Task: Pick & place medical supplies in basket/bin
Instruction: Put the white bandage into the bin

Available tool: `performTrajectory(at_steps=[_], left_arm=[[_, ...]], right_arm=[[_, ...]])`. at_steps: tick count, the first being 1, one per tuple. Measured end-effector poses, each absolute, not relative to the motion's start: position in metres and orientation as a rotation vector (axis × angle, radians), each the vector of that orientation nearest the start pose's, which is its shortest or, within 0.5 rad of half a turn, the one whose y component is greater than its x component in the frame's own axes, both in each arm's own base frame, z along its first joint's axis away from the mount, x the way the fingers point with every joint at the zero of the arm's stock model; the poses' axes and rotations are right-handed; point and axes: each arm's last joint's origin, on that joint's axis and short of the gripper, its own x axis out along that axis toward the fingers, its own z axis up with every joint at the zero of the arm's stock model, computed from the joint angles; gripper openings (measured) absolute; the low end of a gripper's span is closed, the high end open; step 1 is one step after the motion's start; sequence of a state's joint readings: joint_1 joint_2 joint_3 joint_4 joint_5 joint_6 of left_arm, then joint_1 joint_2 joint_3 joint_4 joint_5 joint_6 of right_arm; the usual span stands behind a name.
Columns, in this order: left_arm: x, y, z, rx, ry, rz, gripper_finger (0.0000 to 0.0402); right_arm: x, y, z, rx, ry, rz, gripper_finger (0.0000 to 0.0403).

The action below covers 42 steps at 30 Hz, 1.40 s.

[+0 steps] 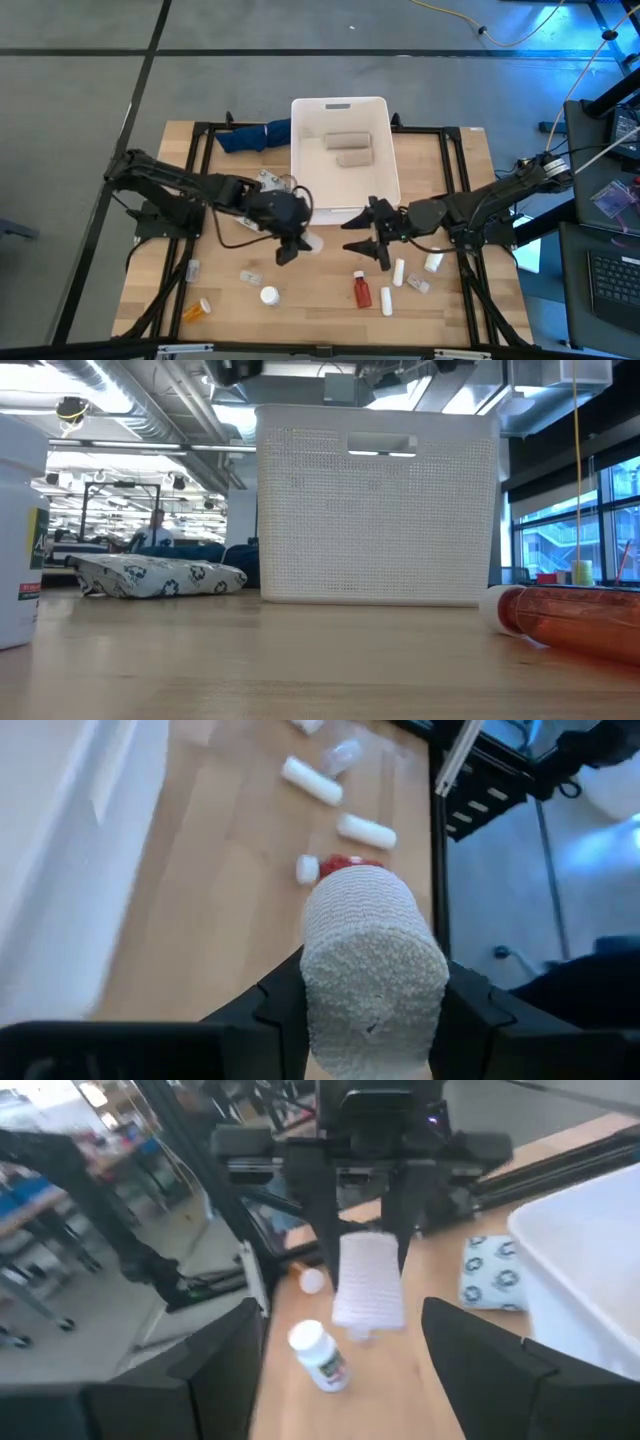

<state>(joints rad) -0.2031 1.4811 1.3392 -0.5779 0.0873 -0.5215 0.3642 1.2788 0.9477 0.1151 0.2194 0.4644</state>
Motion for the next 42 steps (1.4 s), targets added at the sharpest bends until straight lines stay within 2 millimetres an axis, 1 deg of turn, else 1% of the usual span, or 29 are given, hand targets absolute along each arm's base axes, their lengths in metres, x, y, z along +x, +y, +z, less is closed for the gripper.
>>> performTrajectory(at_steps=[4, 8, 12, 15, 18, 23, 29, 32, 35, 42], left_arm=[[0.330, -0.063, 0.329, -0.329, 0.781, -0.123, 0.0138], [0.341, -0.057, 0.334, -0.229, 0.768, -0.127, 0.0138], [0.345, -0.056, 0.341, -0.176, 0.747, -0.147, 0.0138], [0.344, -0.057, 0.344, -0.160, 0.754, -0.158, 0.0138], [0.343, -0.056, 0.343, -0.159, 0.770, -0.155, 0.0138], [0.342, -0.057, 0.342, -0.157, 0.780, -0.155, 0.0138], [0.342, -0.057, 0.341, -0.163, 0.790, -0.169, 0.0138], [0.342, -0.058, 0.341, -0.161, 0.792, -0.171, 0.0138], [0.342, -0.059, 0.341, -0.161, 0.788, -0.174, 0.0139], [0.342, -0.059, 0.341, -0.162, 0.787, -0.174, 0.0139]], right_arm=[[0.281, 0.096, 0.314, 0.366, 0.313, 0.045, 0.0274], [0.293, 0.100, 0.311, 0.306, 0.395, 0.018, 0.0274], [0.307, 0.103, 0.313, 0.243, 0.464, -0.059, 0.0274], [0.317, 0.106, 0.318, 0.228, 0.495, -0.071, 0.0269], [0.324, 0.109, 0.322, 0.223, 0.507, -0.069, 0.0250], [0.332, 0.112, 0.321, 0.203, 0.523, -0.067, 0.0198], [0.333, 0.111, 0.321, 0.229, 0.539, -0.040, 0.0130], [0.334, 0.111, 0.321, 0.236, 0.541, -0.035, 0.0106], [0.333, 0.112, 0.321, 0.241, 0.545, -0.018, 0.0094], [0.333, 0.112, 0.321, 0.243, 0.543, -0.017, 0.0087]])
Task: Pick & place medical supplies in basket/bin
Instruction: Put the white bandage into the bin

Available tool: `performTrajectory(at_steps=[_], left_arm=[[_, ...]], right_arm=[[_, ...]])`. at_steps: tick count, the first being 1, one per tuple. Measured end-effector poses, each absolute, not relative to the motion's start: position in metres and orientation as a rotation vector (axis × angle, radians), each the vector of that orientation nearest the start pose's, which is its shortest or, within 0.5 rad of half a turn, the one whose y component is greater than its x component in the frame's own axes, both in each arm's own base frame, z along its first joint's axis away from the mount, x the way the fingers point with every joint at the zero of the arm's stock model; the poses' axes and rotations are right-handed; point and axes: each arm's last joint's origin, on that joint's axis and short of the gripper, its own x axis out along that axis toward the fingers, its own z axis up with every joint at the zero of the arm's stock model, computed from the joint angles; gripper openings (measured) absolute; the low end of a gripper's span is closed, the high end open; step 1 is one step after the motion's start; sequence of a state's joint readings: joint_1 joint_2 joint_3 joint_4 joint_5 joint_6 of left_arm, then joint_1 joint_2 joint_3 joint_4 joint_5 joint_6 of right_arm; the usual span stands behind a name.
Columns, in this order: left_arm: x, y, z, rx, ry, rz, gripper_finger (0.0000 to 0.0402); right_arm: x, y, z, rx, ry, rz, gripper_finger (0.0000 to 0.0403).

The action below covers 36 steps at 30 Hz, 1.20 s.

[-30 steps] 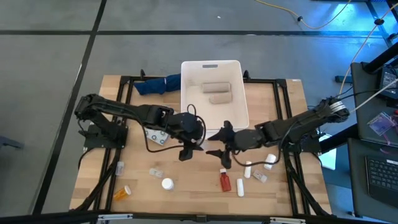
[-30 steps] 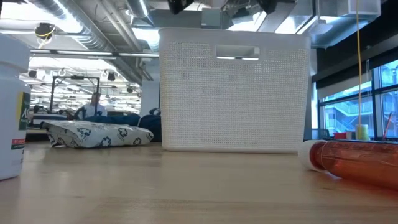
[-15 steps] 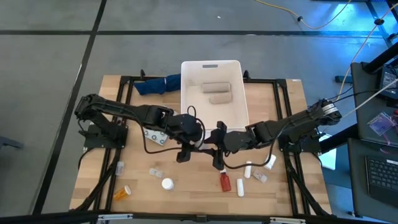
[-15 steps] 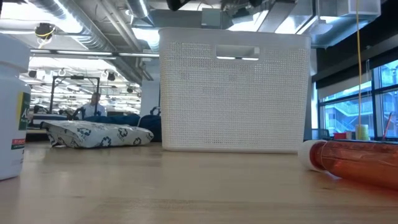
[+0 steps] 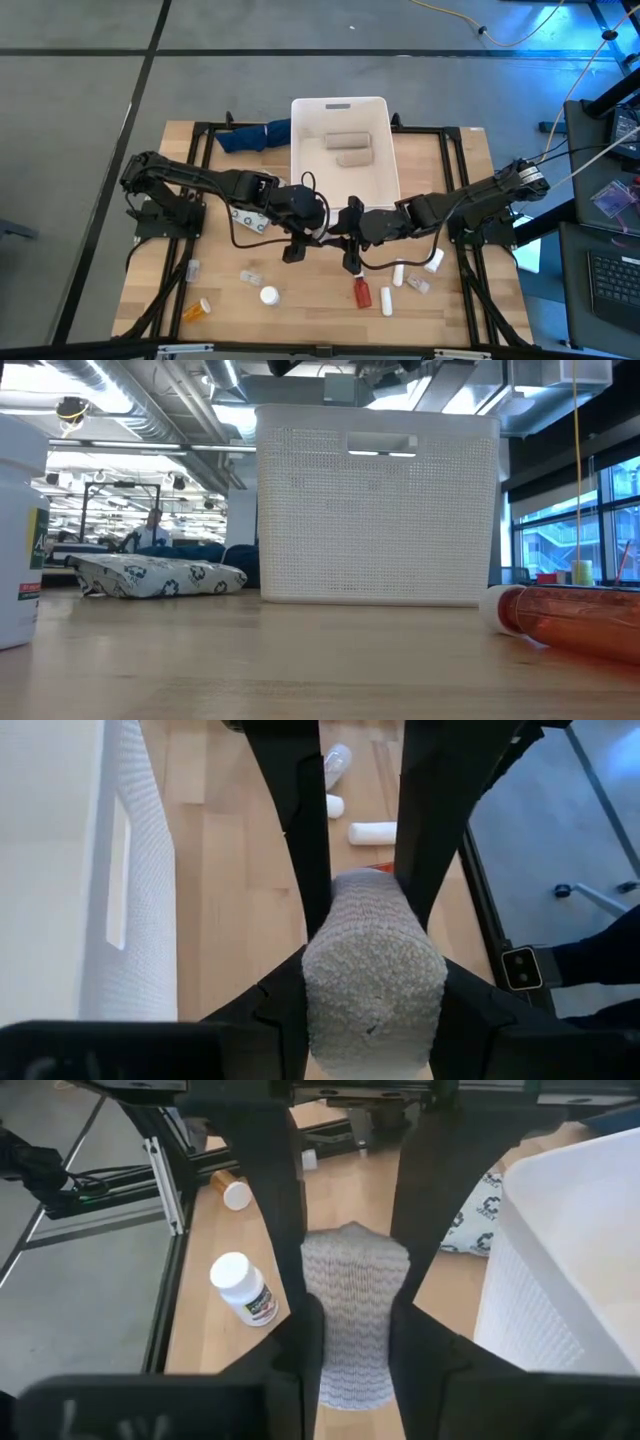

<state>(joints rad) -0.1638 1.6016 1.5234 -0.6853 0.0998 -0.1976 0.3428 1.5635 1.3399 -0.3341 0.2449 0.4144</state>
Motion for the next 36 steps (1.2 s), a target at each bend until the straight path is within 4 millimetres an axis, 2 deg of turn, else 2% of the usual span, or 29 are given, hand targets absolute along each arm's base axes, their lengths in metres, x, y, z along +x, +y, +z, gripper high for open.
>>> performTrajectory(at_steps=[4, 10, 15, 23, 26, 30, 33, 36], left_arm=[[0.342, -0.060, 0.341, -0.164, 0.790, -0.178, 0.0149], [0.343, -0.059, 0.343, -0.164, 0.771, -0.183, 0.0201], [0.338, -0.055, 0.347, -0.167, 0.767, -0.170, 0.0230], [0.308, -0.040, 0.381, -0.168, 0.673, -0.118, 0.0232], [0.292, -0.035, 0.397, -0.161, 0.611, -0.076, 0.0231], [0.265, -0.029, 0.419, -0.147, 0.525, -0.007, 0.0231], [0.244, -0.024, 0.429, -0.137, 0.466, 0.054, 0.0231], [0.225, -0.020, 0.431, -0.140, 0.420, 0.146, 0.0230]], right_arm=[[0.333, 0.112, 0.321, 0.240, 0.545, -0.010, 0.0058], [0.334, 0.112, 0.320, 0.218, 0.553, 0.007, 0.0007], [0.334, 0.112, 0.319, 0.216, 0.553, 0.007, 0.0003], [0.330, 0.111, 0.318, 0.193, 0.608, -0.001, 0.0001], [0.328, 0.107, 0.331, 0.158, 0.606, -0.026, 0.0001], [0.323, 0.097, 0.362, 0.062, 0.628, -0.087, 0.0001], [0.317, 0.083, 0.387, 0.019, 0.648, -0.133, 0.0000], [0.310, 0.063, 0.407, -0.030, 0.690, -0.176, 0.0000]])
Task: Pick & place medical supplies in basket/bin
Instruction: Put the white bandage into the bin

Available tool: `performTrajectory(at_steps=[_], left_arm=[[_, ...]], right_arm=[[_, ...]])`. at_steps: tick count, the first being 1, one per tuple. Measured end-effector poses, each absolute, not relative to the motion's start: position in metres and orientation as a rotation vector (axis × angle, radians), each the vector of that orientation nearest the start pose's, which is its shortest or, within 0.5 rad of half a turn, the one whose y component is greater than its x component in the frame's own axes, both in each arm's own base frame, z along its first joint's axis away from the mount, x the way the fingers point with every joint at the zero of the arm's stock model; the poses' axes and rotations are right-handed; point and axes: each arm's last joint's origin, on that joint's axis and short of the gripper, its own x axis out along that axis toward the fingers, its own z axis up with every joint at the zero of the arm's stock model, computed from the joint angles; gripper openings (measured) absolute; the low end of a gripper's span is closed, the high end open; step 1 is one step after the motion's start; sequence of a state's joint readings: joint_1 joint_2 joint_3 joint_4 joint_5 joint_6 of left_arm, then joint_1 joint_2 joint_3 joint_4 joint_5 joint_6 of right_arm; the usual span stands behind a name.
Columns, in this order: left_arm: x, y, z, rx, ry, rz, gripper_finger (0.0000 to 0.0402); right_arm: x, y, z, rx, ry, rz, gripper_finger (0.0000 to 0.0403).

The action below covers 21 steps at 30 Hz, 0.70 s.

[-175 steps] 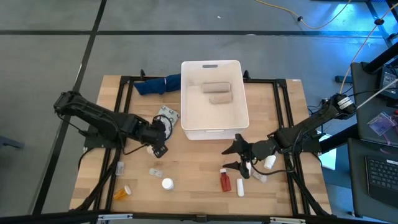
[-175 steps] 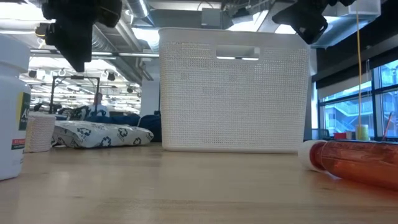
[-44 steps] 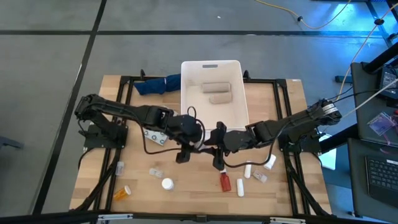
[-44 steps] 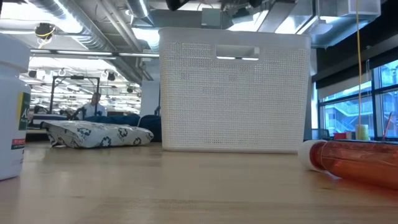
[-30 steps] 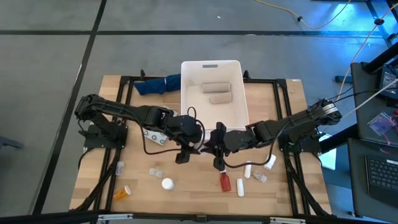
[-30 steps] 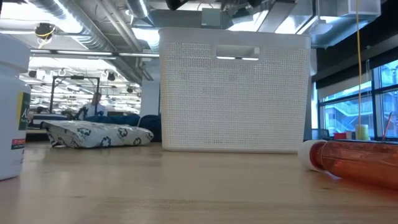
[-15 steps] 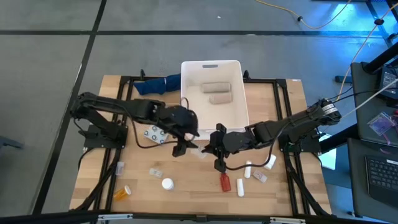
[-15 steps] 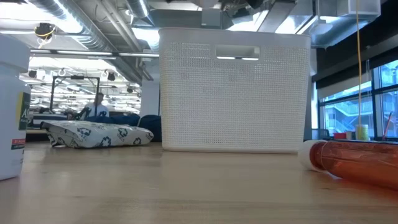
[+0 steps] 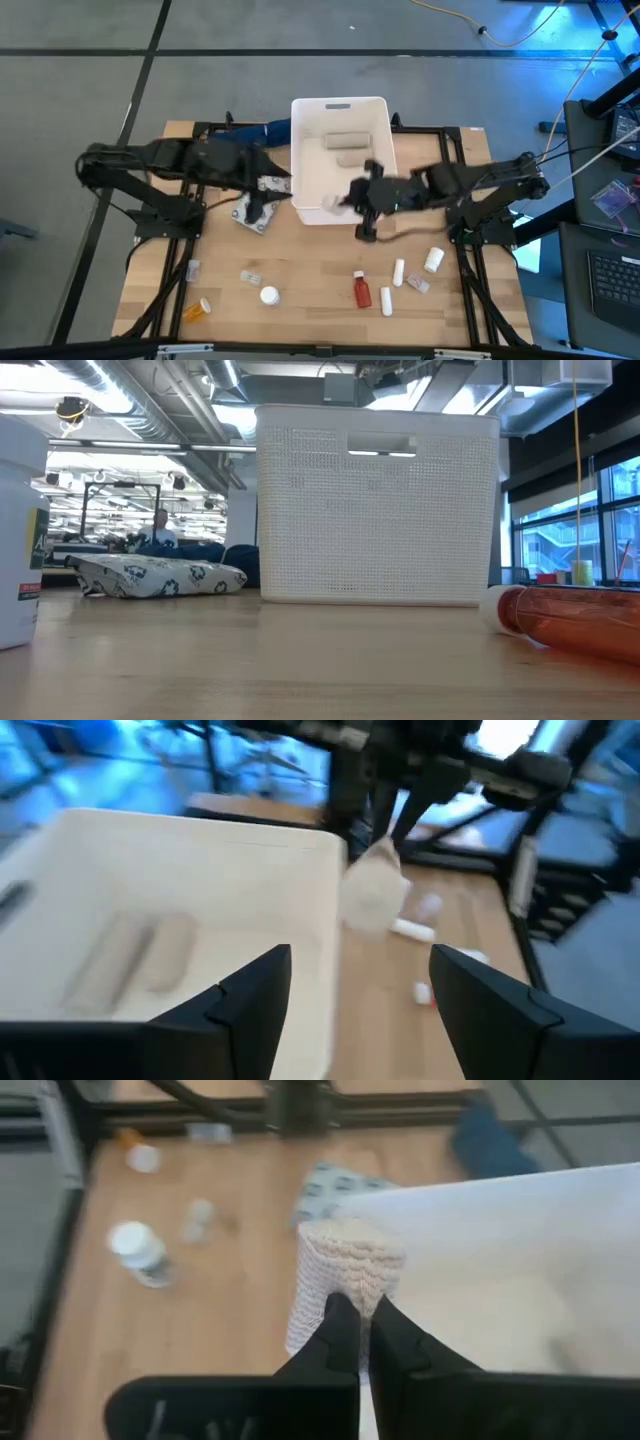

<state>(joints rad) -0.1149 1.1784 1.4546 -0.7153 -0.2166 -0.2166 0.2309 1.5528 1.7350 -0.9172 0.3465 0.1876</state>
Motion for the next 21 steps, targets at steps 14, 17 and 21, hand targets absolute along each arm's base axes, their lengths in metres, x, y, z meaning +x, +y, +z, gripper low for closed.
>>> performTrajectory(at_steps=[14, 17, 21], left_arm=[[0.182, -0.005, 0.383, -0.199, 0.302, 0.330, 0.0230], [0.181, -0.002, 0.373, -0.202, 0.319, 0.362, 0.0230], [0.182, 0.002, 0.366, -0.200, 0.340, 0.388, 0.0230]], right_arm=[[0.316, -0.060, 0.375, -0.149, 0.967, -0.183, 0.0000], [0.323, -0.076, 0.347, -0.134, 1.067, -0.135, 0.0000], [0.330, -0.091, 0.309, -0.110, 1.219, -0.115, 0.0000]])
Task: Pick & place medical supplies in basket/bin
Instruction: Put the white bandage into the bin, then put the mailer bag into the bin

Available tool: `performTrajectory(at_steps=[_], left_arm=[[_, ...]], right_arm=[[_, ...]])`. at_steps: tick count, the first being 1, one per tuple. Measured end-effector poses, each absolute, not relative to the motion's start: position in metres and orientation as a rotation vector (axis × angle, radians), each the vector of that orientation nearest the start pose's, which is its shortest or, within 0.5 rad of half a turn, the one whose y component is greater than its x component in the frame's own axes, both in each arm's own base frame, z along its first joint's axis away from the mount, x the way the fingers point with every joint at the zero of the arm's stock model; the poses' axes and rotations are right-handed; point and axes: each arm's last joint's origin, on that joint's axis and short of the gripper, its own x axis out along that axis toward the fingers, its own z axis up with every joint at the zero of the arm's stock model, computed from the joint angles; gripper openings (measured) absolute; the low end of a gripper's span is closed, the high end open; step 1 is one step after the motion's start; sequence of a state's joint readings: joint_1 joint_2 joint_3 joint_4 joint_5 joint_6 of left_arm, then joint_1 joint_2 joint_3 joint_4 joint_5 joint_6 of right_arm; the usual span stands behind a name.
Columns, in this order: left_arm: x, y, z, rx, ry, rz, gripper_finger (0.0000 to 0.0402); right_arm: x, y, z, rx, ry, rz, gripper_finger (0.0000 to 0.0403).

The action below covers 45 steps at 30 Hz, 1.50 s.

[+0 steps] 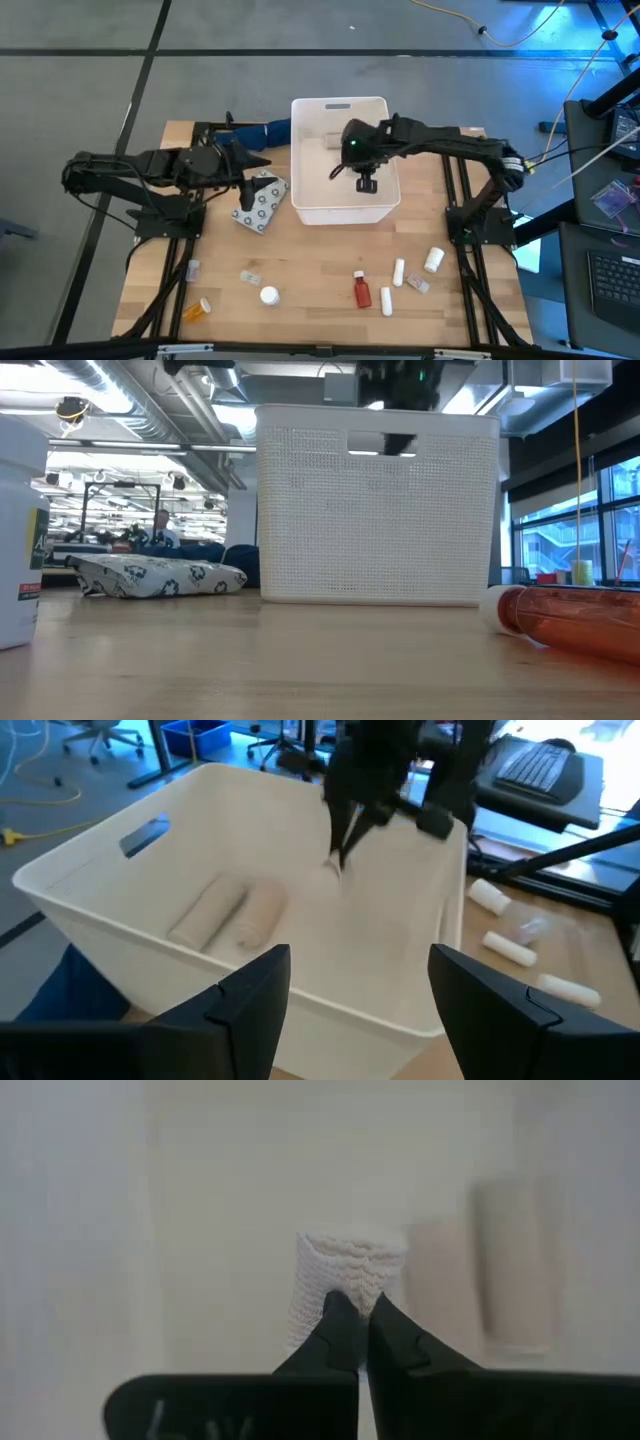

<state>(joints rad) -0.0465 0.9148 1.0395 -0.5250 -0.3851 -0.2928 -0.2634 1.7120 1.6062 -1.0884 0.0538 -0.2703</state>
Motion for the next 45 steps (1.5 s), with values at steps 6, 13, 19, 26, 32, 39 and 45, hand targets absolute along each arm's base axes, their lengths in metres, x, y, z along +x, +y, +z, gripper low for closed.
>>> performTrajectory(at_steps=[6, 13, 19, 26, 32, 39, 45], left_arm=[[0.183, 0.009, 0.366, -0.170, 0.344, 0.416, 0.0230], [0.183, 0.013, 0.365, -0.170, 0.354, 0.398, 0.0230], [0.182, 0.012, 0.364, -0.172, 0.368, 0.380, 0.0230], [0.182, 0.012, 0.363, -0.169, 0.387, 0.382, 0.0230], [0.182, 0.012, 0.362, -0.168, 0.391, 0.382, 0.0230], [0.182, 0.012, 0.362, -0.168, 0.391, 0.382, 0.0230], [0.181, 0.012, 0.362, -0.142, 0.401, 0.378, 0.0230]], right_arm=[[0.342, -0.112, 0.261, -0.144, 1.369, -0.057, 0.0000], [0.351, -0.133, 0.221, -0.234, 1.530, -0.080, 0.0003], [0.353, -0.146, 0.195, -0.211, 1.614, -0.096, 0.0006], [0.354, -0.147, 0.192, -0.224, 1.628, -0.106, 0.0024], [0.354, -0.147, 0.192, -0.220, 1.631, -0.109, 0.0092], [0.355, -0.148, 0.212, -0.249, 1.675, -0.170, 0.0169], [0.361, -0.148, 0.276, -0.158, 1.559, -0.306, 0.0186]])
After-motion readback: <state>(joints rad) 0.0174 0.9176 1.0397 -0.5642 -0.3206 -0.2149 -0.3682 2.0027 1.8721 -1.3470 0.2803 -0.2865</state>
